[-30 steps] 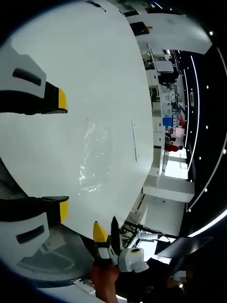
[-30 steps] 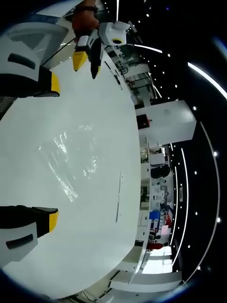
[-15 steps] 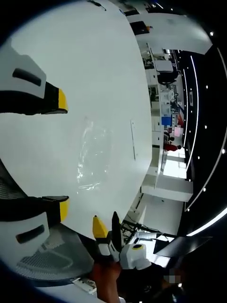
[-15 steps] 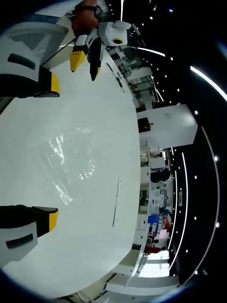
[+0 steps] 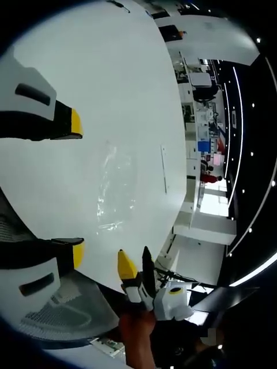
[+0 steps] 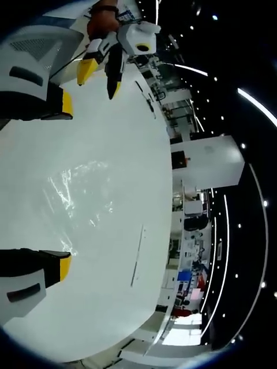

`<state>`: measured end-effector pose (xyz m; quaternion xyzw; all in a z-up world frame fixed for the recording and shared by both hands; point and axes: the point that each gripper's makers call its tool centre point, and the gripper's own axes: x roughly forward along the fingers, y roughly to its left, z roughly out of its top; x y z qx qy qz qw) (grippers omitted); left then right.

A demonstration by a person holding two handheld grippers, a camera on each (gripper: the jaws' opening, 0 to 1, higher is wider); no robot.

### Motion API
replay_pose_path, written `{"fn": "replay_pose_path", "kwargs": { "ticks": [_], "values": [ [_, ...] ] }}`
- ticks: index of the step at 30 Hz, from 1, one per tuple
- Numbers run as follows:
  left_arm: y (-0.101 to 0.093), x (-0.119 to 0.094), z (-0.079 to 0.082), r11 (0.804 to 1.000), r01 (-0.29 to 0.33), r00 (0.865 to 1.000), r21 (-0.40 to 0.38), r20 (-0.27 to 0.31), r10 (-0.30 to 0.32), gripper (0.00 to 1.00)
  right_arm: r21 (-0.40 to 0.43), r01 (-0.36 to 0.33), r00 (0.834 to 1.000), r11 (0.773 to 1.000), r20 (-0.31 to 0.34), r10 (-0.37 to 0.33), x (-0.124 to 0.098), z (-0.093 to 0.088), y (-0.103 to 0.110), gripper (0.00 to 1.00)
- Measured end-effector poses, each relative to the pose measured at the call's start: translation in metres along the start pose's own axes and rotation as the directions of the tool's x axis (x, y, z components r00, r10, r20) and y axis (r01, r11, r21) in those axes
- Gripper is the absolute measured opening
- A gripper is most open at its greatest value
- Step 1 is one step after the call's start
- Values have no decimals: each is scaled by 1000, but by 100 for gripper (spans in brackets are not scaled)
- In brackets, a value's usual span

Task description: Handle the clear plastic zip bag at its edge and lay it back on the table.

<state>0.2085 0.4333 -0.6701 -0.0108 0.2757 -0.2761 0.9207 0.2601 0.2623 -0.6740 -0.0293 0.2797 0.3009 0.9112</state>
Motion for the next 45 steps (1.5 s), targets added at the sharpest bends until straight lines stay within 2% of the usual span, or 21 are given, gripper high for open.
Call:
{"fn": "replay_pose_path", "kwargs": {
  "ticks": [13, 24, 31, 39, 45],
  "values": [
    [-6, -1, -5, 1000, 13, 1000, 15, -16, -12, 68, -74, -93, 995, 993, -35, 90, 35, 19, 26, 94],
    [-2, -4, -8, 1000, -2, 1000, 0, -17, 2, 68, -99, -139, 989, 985, -56, 134, 65, 27, 39, 93],
    [-5, -2, -8, 1000, 2, 1000, 7, -24, -2, 67, -81, -142, 988, 987, -80, 136, 89, 26, 39, 87],
    [-6, -1, -10, 1000, 7, 999, 5, -31, -7, 67, -60, -165, 982, 984, -102, 159, 110, 29, 52, 86],
    [-5, 0, -9, 1000, 5, 1000, -1, -28, -5, 67, -35, -165, 981, 986, -109, 160, 123, 27, 54, 85]
  ]
}}
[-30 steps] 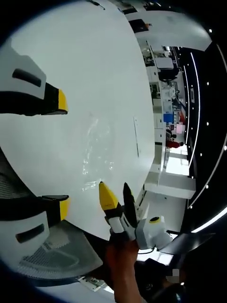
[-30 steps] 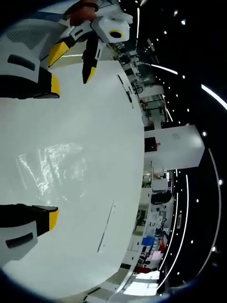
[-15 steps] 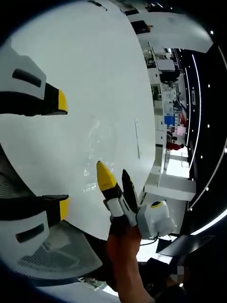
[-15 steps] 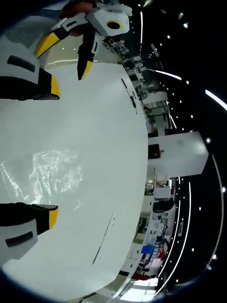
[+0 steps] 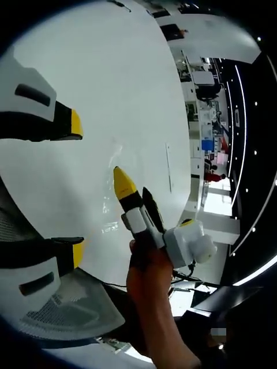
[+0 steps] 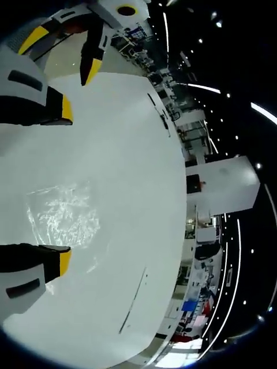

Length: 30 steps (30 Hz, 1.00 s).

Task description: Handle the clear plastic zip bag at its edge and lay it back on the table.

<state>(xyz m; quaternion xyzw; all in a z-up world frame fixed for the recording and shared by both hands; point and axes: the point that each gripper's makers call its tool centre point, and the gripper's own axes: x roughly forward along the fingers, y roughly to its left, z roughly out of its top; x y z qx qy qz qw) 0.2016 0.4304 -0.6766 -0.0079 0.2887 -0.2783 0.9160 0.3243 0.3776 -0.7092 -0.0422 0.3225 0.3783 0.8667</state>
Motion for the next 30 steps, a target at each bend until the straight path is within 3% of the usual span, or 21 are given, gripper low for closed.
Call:
{"fn": "replay_pose_path", "kwargs": {
  "ticks": [13, 20, 30],
  "values": [
    [0, 2, -2, 1000, 4, 1000, -11, -7, -4, 66, 37, 16, 999, 999, -38, -14, 32, -1, -12, 77],
    [-2, 7, -4, 1000, 18, 1000, -10, -12, -18, 66, 80, 75, 996, 994, -45, -72, 51, -2, -25, 75],
    [-2, 9, -8, 999, 24, 1000, -27, -16, -25, 66, 53, 113, 989, 992, -97, -108, 73, -11, -32, 75]
  ]
}}
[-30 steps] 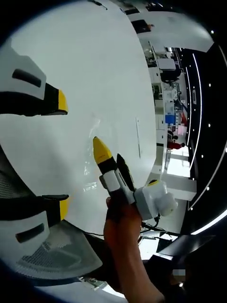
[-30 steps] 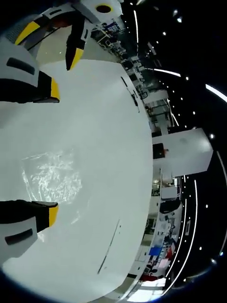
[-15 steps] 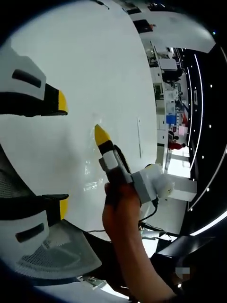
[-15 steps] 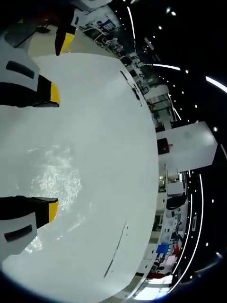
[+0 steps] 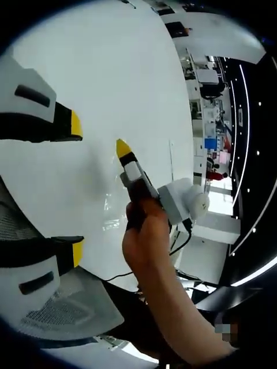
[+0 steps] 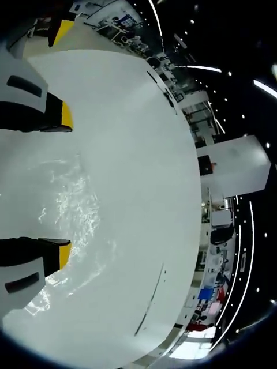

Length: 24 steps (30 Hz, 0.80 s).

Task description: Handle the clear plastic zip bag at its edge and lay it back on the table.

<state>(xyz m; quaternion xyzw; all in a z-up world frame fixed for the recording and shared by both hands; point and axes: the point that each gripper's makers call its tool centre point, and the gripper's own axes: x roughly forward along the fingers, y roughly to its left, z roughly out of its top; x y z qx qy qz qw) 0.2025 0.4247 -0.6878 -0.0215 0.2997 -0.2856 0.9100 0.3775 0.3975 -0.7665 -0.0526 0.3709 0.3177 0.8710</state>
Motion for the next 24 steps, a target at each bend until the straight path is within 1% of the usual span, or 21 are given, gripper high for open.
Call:
{"fn": "replay_pose_path", "kwargs": {
  "ticks": [4, 7, 8, 10, 12, 17, 19, 21, 24],
  "values": [
    [1, 0, 0, 1000, 0, 1000, -8, -1, 0, 65, -12, 22, 1000, 1000, -7, -22, -1, -1, 1, 74],
    [1, 1, -1, 1000, 0, 1000, -14, -1, 0, 65, -3, 29, 1000, 1000, -5, -29, 2, 0, 2, 73],
    [0, 1, -2, 1000, 2, 1000, -17, -3, -2, 65, -1, 44, 999, 999, -1, -44, 1, 0, 0, 73],
    [-1, 1, -2, 1000, 8, 1000, -20, -3, -8, 64, 11, 50, 999, 999, 1, -50, 6, 3, 0, 73],
    [-2, 1, -2, 1000, 9, 1000, -19, -7, -9, 64, 6, 65, 998, 998, -3, -65, 10, 5, -4, 72],
    [-6, 0, -2, 1000, 13, 1000, -25, -12, -13, 64, 1, 77, 997, 997, -11, -77, 13, 6, -7, 71],
    [-6, 1, -2, 1000, 15, 1000, -26, -15, -15, 63, -1, 84, 996, 996, -5, -84, 14, 7, -9, 70],
    [-6, 1, -2, 999, 17, 1000, -27, -17, -17, 63, -31, 91, 996, 995, -10, -91, 16, 8, -11, 70],
    [-7, 1, -2, 999, 19, 1000, -29, -21, -19, 63, -146, 114, 992, 983, -40, -121, 16, 1, -14, 67]
  ]
}}
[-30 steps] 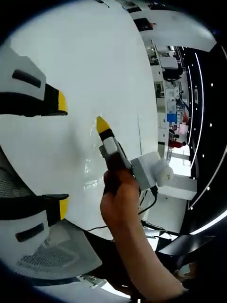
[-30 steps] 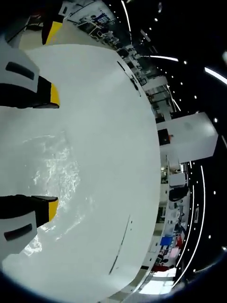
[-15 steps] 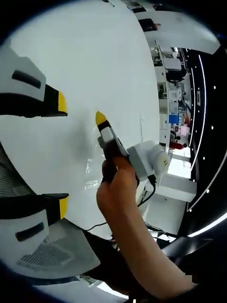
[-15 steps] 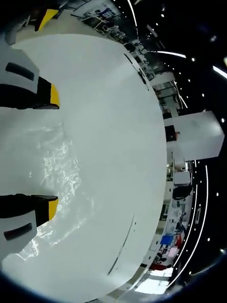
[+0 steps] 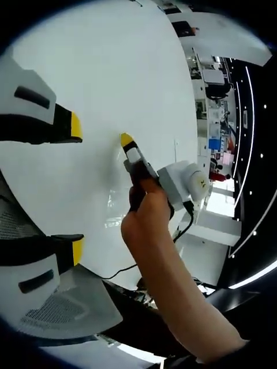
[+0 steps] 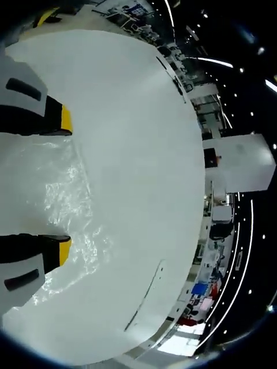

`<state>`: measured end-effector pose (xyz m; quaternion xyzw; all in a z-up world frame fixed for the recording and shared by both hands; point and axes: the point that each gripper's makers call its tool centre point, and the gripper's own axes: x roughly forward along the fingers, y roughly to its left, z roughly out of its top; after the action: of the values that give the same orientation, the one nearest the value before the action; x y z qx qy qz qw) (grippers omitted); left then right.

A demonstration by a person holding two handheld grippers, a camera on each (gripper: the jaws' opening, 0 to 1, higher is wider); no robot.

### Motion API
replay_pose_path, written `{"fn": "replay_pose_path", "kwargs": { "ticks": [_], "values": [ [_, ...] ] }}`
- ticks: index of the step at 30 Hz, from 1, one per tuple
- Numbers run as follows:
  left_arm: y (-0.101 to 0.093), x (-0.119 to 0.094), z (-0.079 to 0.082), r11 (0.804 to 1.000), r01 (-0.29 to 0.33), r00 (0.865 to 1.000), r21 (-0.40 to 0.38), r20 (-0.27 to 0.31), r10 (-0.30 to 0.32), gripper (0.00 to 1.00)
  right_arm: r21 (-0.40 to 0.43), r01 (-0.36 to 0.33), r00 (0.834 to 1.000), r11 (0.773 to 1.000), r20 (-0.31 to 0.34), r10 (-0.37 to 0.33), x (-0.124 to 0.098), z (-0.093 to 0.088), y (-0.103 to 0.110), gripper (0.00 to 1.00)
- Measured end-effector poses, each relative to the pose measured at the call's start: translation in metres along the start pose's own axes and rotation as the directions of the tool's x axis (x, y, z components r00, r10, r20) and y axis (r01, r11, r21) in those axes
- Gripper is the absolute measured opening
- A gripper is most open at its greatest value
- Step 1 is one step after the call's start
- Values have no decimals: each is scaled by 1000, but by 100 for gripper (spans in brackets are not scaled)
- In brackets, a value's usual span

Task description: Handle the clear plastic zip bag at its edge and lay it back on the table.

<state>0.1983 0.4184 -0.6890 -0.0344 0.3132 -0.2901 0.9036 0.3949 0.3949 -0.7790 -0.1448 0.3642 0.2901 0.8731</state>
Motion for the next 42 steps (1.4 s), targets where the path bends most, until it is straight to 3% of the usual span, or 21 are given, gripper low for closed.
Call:
{"fn": "replay_pose_path", "kwargs": {
  "ticks": [1, 6, 9, 17, 26, 37, 42],
  "values": [
    [0, 0, 0, 1000, 1, 1000, 0, -1, -1, 63, 53, -13, 1000, 998, 24, 12, 2, 3, 4, 66],
    [-1, 0, 0, 1000, 2, 1000, 0, -3, -2, 62, 39, -22, 999, 999, 34, 21, 4, 3, 0, 65],
    [0, 1, -1, 1000, 2, 1000, -2, -4, -2, 62, 36, -23, 999, 999, 42, 22, 4, 6, -3, 55],
    [0, 0, 0, 1000, 2, 1000, -4, -1, -2, 61, 23, -36, 999, 999, 31, 35, 2, 5, -5, 49],
    [1, 0, 0, 1000, -2, 1000, -10, 1, 2, 60, 31, -74, 997, 997, 22, 74, -1, 5, -5, 22],
    [8, 1, -1, 1000, -10, 1000, -11, 2, 10, 58, 28, -113, 994, 993, 7, 112, -11, 2, -3, 6],
    [10, 1, -2, 1000, -16, 1000, -12, 4, 16, 56, -37, -131, 991, 991, 4, 132, -17, 4, -7, 2]
  ]
}}
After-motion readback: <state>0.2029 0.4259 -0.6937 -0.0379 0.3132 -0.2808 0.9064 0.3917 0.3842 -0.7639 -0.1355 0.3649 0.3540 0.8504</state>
